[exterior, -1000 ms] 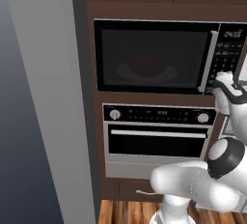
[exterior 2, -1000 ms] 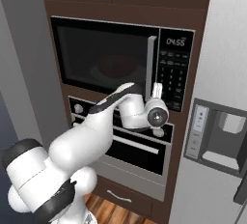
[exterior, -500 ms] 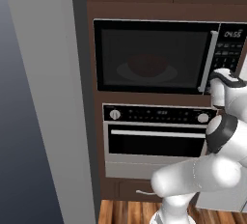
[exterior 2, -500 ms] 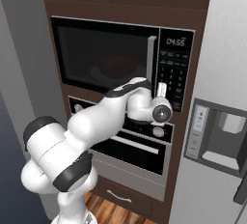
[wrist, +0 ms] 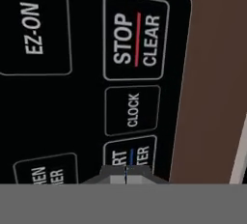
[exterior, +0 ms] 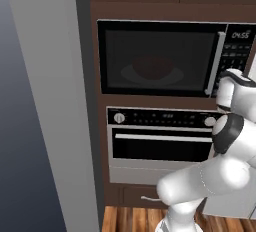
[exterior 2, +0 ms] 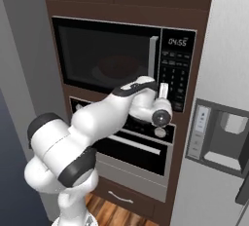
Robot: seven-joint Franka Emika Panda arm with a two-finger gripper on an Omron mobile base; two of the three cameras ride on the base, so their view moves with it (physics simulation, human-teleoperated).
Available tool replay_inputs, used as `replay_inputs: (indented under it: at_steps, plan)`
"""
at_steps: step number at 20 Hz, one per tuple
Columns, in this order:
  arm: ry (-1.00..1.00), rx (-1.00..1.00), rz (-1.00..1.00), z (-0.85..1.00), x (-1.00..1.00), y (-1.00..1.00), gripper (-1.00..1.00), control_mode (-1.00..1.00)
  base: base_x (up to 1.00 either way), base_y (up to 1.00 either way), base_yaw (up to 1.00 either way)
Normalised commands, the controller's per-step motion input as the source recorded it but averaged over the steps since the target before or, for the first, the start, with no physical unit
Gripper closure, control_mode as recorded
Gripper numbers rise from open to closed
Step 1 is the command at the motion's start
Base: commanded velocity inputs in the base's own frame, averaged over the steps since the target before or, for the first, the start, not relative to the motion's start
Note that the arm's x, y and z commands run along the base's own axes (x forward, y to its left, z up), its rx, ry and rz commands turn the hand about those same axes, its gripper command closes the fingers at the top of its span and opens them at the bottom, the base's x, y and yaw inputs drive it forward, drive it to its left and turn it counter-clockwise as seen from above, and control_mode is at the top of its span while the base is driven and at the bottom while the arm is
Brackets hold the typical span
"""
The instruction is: Place the bowl containing the bell pepper and onion in the microwave. Close the microwave door and press the start button to microwave the meal.
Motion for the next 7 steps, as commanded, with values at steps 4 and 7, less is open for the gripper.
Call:
replay_inputs:
  at_steps: [4,7]
  plan:
    - [-0.05,-0.01,-0.26,-0.23,0.42,-0.03,1.00,-1.00,0.00,0.00,0.00]
    - [0.00,0.00,-0.18,0.01,-0.03,-0.18,1.00,-1.00,0.00,0.00,0.00]
